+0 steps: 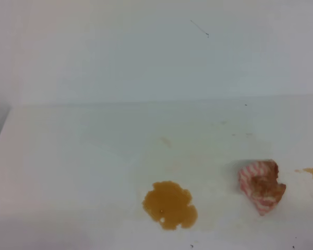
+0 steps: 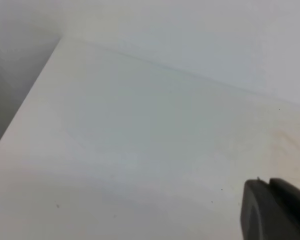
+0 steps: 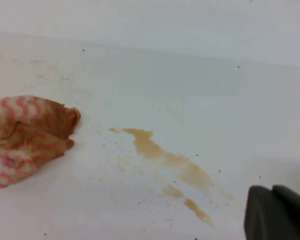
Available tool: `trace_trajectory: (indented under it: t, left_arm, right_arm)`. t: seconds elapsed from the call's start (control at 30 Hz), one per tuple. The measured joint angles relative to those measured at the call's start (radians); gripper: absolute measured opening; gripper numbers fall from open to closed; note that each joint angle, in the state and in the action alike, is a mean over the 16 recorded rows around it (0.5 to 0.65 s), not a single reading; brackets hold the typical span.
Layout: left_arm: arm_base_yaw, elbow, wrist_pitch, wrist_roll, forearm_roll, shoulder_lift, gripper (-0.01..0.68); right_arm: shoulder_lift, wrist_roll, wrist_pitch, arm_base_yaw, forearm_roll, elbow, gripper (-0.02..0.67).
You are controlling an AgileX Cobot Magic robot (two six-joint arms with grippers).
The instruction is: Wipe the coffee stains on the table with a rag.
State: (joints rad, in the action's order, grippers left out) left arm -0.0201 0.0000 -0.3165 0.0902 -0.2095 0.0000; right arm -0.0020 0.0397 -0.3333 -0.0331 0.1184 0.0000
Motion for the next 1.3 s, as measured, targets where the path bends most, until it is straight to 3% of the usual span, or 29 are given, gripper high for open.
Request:
trace_trajectory:
  t: [1.3]
  left_arm:
    - [0.0,0.0,0.0,0.0,0.0,0.0,-0.005]
  right_arm:
    - [0.0,0.0,0.0,0.0,0.0,0.0,-0.002]
